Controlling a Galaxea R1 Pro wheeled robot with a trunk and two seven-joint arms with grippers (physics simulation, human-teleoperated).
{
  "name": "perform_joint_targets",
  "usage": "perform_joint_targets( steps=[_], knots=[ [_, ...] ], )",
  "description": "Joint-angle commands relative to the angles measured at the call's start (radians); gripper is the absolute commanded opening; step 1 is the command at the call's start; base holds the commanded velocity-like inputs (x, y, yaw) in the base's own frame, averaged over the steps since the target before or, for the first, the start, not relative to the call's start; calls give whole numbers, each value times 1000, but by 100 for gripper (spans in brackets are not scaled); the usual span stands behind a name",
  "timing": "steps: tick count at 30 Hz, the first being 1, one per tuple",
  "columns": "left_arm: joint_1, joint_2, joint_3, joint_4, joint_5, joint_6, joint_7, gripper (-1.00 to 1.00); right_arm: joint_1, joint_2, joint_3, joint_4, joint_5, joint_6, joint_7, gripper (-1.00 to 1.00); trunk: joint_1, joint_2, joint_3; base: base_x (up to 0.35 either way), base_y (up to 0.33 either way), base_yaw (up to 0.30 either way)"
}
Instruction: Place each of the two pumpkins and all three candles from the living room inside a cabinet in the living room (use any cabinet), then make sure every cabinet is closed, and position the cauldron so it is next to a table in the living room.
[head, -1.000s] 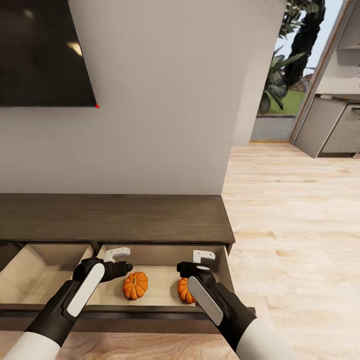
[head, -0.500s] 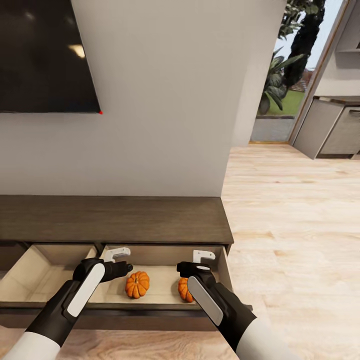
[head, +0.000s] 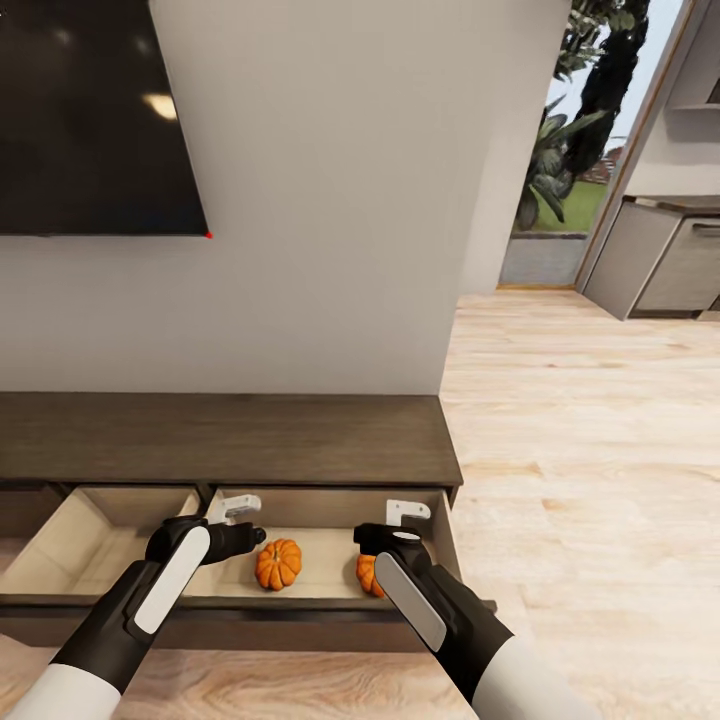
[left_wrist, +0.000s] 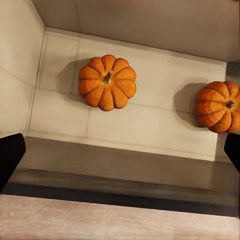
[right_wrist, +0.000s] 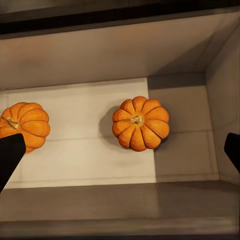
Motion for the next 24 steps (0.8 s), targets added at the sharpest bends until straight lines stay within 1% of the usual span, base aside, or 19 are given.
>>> perform_joint_targets(
  steps=[1, 9, 15, 21, 24],
  knots=[
    [-1, 1, -3, -2, 10, 1, 10, 100, -1, 0, 2, -1, -6, 3, -8, 100, -4, 7, 2, -2, 0, 0],
    [-1, 1, -3, -2, 11, 1, 10, 100, -1, 0, 2, -1, -6, 3, -8, 100, -35, 63, 27, -5, 0, 0],
    [-1, 1, -2, -2, 10, 1, 10, 100, -1, 0, 2, -3, -6, 3, -8, 100, -58, 105, 46, -210, 0, 0],
    [-1, 1, -3, -2, 9, 1, 10, 100, -1, 0, 2, -5, -6, 3, -8, 100, -81, 147, 65, -58, 0, 0],
    [-1, 1, -3, -2, 9, 1, 10, 100, -1, 0, 2, -6, -6, 3, -7, 100, -92, 168, 74, -209, 0, 0]
  ],
)
